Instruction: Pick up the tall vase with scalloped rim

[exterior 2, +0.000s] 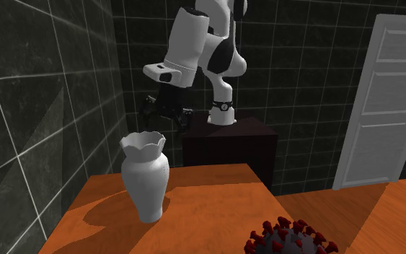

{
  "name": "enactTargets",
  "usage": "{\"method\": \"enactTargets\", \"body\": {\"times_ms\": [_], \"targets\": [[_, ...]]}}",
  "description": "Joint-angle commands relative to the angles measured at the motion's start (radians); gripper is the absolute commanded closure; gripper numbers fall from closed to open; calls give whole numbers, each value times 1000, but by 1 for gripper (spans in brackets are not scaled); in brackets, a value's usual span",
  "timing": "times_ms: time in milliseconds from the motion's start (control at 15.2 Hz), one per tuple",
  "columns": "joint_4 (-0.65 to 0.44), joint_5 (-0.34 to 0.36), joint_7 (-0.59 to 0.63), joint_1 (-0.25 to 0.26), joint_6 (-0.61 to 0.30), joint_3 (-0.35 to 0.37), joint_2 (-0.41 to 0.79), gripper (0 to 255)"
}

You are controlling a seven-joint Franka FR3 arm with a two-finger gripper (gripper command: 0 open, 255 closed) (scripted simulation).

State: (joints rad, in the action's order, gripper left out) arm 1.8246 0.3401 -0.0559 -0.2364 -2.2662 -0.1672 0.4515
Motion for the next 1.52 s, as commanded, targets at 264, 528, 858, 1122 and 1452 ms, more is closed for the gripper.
{"method": "enactTargets", "body": {"times_ms": [264,528,858,1122,1452], "targets": [[-9,8,20,-2,-51,-4,61,0],[-8,10,26,-2,-67,-4,76,255],[-9,10,25,-3,-67,-4,77,255],[-7,10,25,-2,-66,-4,75,255],[-14,5,8,-1,-19,-2,32,255]]}}
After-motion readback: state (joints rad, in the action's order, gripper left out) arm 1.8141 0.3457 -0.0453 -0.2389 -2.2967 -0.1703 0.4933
